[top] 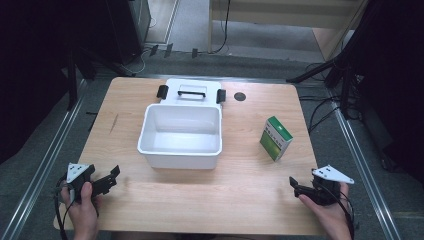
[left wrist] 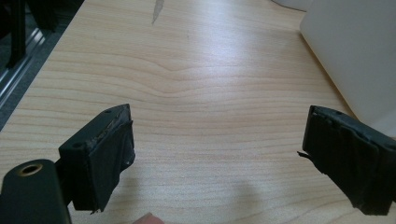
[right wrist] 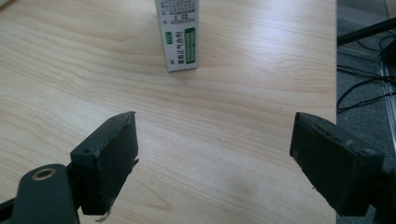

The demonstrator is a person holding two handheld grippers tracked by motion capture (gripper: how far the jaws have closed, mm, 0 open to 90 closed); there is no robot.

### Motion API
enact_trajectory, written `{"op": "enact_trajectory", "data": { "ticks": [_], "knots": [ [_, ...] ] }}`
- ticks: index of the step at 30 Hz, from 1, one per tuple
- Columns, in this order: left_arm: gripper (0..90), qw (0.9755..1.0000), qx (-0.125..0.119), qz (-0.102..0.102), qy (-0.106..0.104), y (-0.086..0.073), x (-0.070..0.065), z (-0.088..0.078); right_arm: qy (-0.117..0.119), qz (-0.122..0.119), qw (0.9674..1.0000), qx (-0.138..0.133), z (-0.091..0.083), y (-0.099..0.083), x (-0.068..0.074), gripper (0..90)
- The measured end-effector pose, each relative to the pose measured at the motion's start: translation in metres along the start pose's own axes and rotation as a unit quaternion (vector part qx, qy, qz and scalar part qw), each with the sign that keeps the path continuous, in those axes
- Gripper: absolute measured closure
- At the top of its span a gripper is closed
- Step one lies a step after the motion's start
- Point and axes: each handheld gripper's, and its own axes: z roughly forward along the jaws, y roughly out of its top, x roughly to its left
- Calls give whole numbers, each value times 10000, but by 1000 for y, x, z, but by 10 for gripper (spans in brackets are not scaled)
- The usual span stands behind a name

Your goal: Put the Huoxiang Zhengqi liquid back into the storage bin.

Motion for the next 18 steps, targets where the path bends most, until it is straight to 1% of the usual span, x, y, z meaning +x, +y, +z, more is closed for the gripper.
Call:
{"op": "enact_trajectory", "data": {
  "ticks": [1,2,4,5,6,7,8,9,10,11,12,13,14,15,16,17,18],
  "knots": [
    [96,10000,0,0,0,0,0,0,0,0,10000,0,0,0,0,153],
    [96,10000,1,-19,-7,0,0,0,34,-113,9996,273,2,9,3,152],
    [96,10000,5,-18,-7,0,0,0,-17,-225,9983,538,5,16,7,154],
    [96,10000,5,-18,-8,0,0,0,-17,-225,9983,538,5,16,7,154],
    [96,10000,8,-21,-11,0,0,0,-29,-311,9972,674,6,20,9,154],
    [96,10000,7,-20,-11,0,0,0,-38,-485,9944,943,8,28,13,154],
    [96,10000,7,-20,-11,0,0,0,-28,-543,9930,1047,9,31,14,154],
    [96,10000,7,-20,-11,0,0,0,-28,-543,9930,1047,9,31,14,154],
    [96,10000,5,-17,-11,0,0,0,-19,-620,9901,1262,10,39,15,154],
    [96,10000,8,-18,-10,0,0,0,-19,-620,9901,1262,10,39,15,154],
    [96,10000,9,-15,-12,0,0,0,-25,-639,9888,1347,10,41,16,153],
    [96,10000,9,-21,-11,0,0,0,-10,-671,9868,1476,11,46,16,153],
    [96,10000,9,-21,-10,0,0,0,-15,-701,9828,1710,13,54,16,153],
    [96,10000,9,-22,-10,0,0,0,-15,-701,9828,1710,13,54,16,153],
    [96,10000,11,-22,-9,0,0,0,-40,-714,9813,1785,14,56,16,153],
    [96,10000,10,-23,-7,0,0,0,-69,-695,9787,1930,15,61,16,153],
    [96,10000,10,-30,-13,0,0,0,-106,-661,9743,2152,17,70,17,152]
  ]
}}
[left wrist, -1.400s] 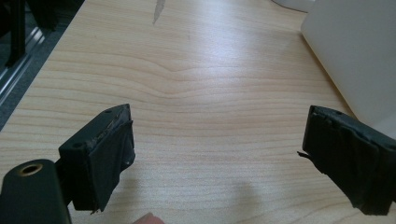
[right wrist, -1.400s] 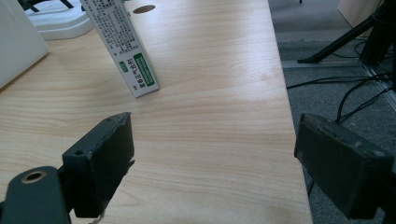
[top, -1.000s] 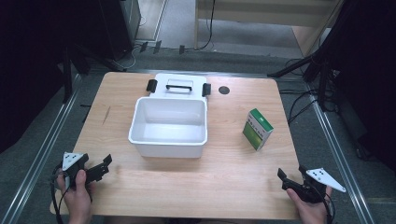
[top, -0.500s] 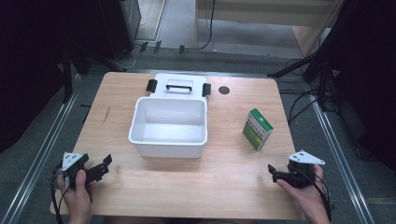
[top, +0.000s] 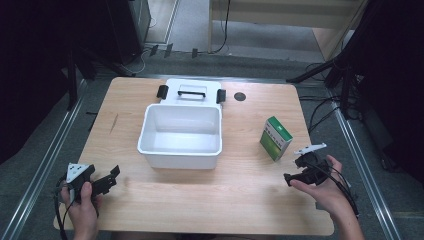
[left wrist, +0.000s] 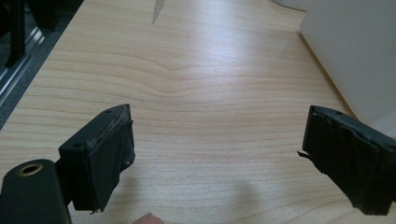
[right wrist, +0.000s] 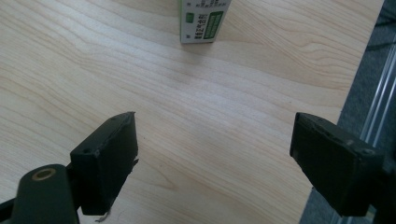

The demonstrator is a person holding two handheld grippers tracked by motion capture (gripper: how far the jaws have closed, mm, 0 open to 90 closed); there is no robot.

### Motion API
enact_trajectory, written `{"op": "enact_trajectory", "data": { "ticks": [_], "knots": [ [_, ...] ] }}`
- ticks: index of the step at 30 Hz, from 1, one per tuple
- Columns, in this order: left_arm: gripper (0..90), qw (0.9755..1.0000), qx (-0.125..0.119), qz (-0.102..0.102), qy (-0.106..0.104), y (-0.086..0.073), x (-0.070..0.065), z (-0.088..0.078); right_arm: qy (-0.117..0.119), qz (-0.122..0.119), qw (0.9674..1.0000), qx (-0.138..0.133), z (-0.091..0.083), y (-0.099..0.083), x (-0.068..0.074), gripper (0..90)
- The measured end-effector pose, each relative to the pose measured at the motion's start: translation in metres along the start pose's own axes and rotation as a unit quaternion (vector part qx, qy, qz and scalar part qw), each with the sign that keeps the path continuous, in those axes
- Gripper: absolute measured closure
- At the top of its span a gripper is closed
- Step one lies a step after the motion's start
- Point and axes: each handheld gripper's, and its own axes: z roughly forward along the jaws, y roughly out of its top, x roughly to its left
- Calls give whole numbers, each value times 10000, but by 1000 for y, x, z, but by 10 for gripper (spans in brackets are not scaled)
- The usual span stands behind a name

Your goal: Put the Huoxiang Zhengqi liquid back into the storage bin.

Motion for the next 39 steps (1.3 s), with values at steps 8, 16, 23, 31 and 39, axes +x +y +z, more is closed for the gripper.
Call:
{"op": "enact_trajectory", "data": {
  "ticks": [8,16,23,31,39],
  "knots": [
    [96,10000,-1,-9,-5,0,0,0,60,-127,9981,592,-10,33,-2,136],
    [96,10000,-2,-12,-2,0,0,0,84,-188,9958,893,-22,76,-3,135],
    [96,10000,7,-9,-11,0,0,0,105,-221,9932,1139,-21,104,-2,138],
    [96,10000,10,-33,-18,0,0,0,92,-139,9897,1420,-12,132,2,182],
    [96,10000,14,-34,-14,0,0,0,138,-123,9884,1511,-5,157,2,362]
  ]
}}
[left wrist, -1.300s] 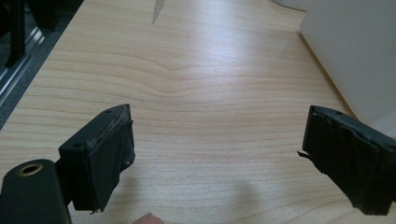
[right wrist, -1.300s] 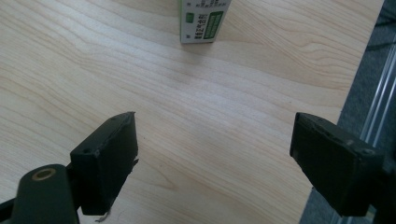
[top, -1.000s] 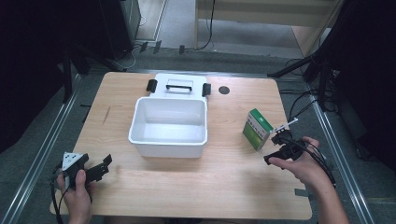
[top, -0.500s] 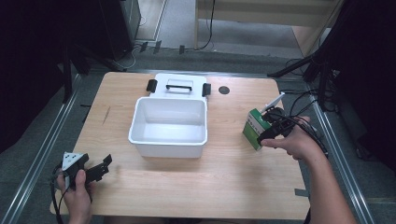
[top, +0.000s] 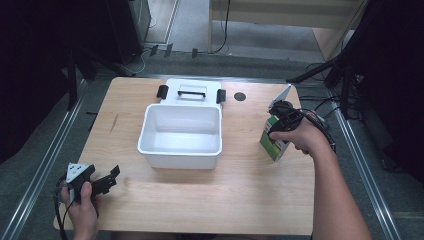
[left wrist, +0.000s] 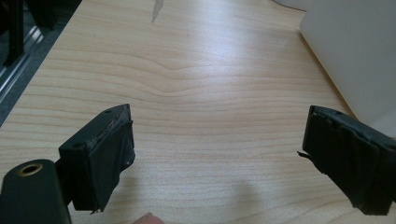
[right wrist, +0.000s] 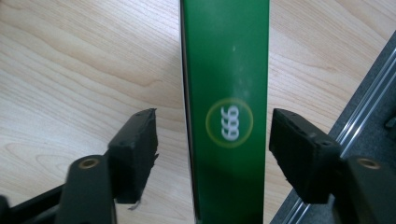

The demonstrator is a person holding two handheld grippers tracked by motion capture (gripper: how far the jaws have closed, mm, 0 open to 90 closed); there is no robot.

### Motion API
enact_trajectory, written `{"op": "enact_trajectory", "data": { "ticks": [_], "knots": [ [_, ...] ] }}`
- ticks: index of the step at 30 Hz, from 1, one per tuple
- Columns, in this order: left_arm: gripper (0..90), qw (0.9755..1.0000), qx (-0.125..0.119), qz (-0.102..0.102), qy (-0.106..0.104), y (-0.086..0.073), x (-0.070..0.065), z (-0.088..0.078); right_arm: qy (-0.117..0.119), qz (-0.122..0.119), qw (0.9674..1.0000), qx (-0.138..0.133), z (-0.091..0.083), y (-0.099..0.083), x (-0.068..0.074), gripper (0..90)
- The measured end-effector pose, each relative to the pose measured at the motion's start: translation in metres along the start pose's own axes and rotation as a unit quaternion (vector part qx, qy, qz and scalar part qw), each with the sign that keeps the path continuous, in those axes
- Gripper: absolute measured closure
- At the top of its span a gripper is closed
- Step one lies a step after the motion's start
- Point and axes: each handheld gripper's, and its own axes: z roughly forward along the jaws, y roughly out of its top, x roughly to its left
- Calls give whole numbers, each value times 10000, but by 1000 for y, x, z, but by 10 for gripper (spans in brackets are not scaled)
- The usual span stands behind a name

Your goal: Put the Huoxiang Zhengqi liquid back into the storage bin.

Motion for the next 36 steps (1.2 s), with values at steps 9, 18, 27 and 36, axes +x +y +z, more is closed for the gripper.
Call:
{"op": "enact_trajectory", "data": {
  "ticks": [9,18,27,36],
  "knots": [
    [96,10000,7,8,6,0,0,0,100,124,9996,246,9,14,-2,611],
    [96,10000,-8,-4,32,0,0,0,413,-279,9983,288,3,13,-2,655],
    [96,10000,-20,16,44,0,0,0,351,-1299,9909,47,-15,16,17,654],
    [96,10000,-23,-1,46,0,0,0,435,-1901,9806,-179,-30,21,29,654]
  ]
}}
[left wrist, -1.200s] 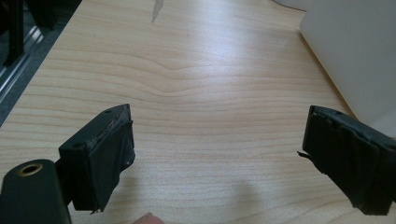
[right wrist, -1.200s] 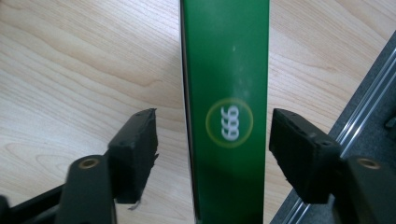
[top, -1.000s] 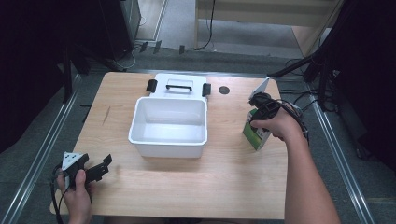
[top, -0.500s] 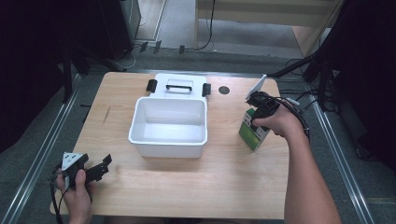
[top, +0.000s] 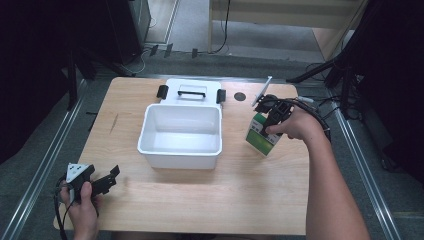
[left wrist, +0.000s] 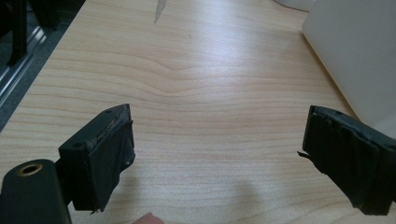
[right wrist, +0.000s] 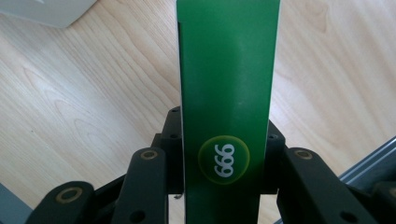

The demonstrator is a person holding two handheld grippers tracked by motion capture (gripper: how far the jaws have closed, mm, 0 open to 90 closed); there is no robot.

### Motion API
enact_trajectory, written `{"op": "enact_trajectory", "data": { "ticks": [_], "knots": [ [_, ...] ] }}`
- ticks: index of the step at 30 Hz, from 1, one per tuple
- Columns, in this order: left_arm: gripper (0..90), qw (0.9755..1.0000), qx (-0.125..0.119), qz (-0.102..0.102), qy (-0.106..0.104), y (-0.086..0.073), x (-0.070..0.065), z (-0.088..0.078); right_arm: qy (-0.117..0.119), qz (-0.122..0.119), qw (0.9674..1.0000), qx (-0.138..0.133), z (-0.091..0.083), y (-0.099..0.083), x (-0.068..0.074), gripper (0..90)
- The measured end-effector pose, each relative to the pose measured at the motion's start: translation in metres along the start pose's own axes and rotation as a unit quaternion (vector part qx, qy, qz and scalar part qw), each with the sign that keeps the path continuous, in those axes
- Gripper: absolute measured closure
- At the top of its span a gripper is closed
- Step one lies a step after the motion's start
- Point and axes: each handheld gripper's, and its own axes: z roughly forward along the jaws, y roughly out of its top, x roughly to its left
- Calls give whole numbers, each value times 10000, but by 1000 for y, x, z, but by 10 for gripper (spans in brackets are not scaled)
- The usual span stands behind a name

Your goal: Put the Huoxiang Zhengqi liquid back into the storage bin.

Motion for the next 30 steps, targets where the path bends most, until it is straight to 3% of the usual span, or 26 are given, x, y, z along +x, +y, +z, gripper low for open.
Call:
{"op": "enact_trajectory", "data": {
  "ticks": [1,6,15,19,22,23,30],
  "knots": [
    [96,10000,-1,-5,0,0,0,0,-44,-141,9999,-9,-4,3,2,654],
    [96,10000,5,-4,-3,0,0,0,-47,-225,9997,70,-13,8,4,655],
    [96,10000,1,-12,-1,0,0,0,-138,-640,9977,-158,-41,20,11,654],
    [96,10000,3,-16,-3,0,0,0,-216,-1008,9944,-226,-55,27,17,653],
    [96,10000,11,3,-3,0,0,-1,-223,-1139,9930,-238,-60,30,20,653],
    [96,10000,11,0,-5,0,0,-1,-216,-1288,9911,-277,-64,33,22,653],
    [96,10000,7,-3,-12,0,1,-1,-238,-1486,9879,-376,-78,40,26,653]
  ]
}}
